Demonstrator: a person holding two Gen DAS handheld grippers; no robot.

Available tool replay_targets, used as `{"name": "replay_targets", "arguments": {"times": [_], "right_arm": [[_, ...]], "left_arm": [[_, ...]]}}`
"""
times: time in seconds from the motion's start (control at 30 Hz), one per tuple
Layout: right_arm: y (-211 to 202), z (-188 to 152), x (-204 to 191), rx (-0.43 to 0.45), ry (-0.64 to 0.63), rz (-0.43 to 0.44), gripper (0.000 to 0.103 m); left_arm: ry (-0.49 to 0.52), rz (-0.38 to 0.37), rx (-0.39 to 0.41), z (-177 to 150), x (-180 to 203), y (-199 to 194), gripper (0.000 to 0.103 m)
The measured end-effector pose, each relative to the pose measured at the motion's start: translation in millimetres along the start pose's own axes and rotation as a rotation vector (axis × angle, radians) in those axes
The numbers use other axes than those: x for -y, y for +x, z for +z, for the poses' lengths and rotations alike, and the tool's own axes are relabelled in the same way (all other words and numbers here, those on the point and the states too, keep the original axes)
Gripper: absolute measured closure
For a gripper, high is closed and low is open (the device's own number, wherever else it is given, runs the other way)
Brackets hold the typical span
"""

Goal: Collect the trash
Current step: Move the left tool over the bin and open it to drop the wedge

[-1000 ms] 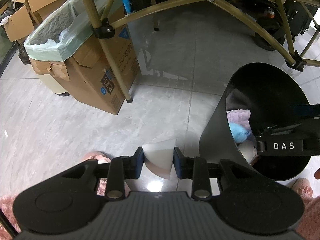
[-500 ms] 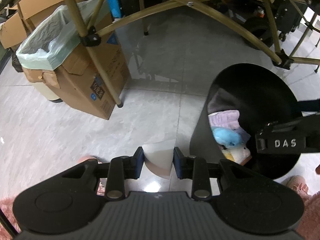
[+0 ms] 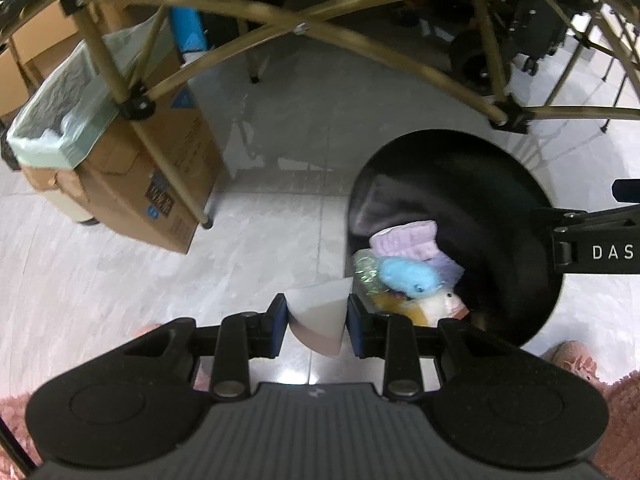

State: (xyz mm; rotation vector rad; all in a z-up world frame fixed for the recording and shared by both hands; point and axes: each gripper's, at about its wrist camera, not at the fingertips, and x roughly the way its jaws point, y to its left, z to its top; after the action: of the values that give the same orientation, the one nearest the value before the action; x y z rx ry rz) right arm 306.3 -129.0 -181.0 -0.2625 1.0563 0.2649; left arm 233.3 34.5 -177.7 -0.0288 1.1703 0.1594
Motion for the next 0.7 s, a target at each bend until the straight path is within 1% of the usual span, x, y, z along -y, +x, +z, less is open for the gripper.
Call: {"name": "replay_targets", "arguments": {"times": [0.3,0.57,0.7], "right_arm": [[-19.8,-10.9,38.7,0.042,0.078,-0.027,0.000],[-33.2,-19.1,78.2,0.073,0.176,-0.084,0.000],[-35.2,-26.6,95.8,0.071,0.215,-0.109,0.000]], "left_arm": [[0.106,-0.046,0.037,8.1,46.6,-9.5,0.072],[0.180,-0.076,0.048,16.4,83.9,-6.5,0.072],[0.204,-0.081,0.036,22.2,99.1,1.6,0.072]]}}
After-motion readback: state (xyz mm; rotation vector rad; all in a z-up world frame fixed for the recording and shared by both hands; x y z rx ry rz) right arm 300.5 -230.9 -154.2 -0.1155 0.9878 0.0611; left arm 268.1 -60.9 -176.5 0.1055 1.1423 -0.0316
